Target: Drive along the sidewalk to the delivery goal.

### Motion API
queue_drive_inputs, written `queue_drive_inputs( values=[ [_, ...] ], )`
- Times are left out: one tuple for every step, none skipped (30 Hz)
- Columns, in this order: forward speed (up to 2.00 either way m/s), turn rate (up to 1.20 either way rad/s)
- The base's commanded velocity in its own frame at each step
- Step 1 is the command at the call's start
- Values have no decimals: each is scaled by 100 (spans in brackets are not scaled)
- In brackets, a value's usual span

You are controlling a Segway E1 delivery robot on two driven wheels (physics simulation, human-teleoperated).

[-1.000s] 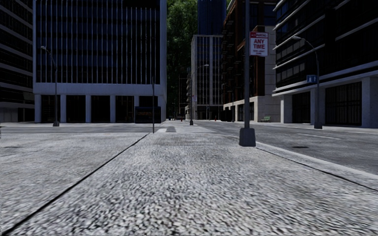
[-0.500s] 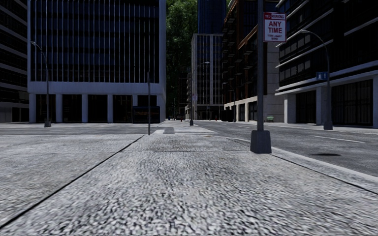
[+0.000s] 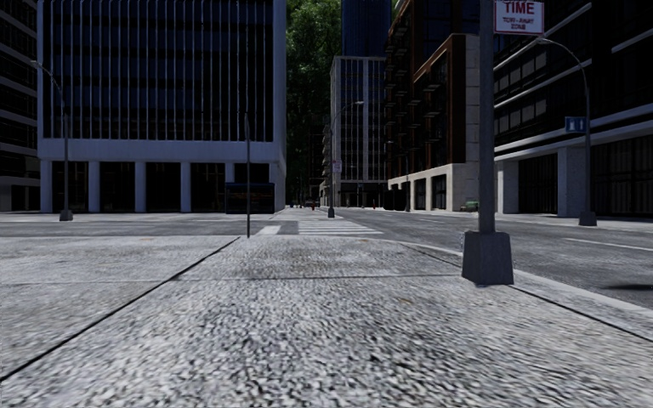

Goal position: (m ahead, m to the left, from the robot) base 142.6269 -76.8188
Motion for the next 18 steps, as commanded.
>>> queue_drive_inputs(
  values=[
    [200,0],
    [200,0],
    [200,0],
    [200,0],
    [200,0],
    [200,0],
    [200,0],
    [200,0],
    [200,0],
    [200,0],
    [200,0],
    [200,0],
    [200,0],
    [200,0],
    [200,0],
    [200,0],
    [200,0],
    [200,0]
  ],
)
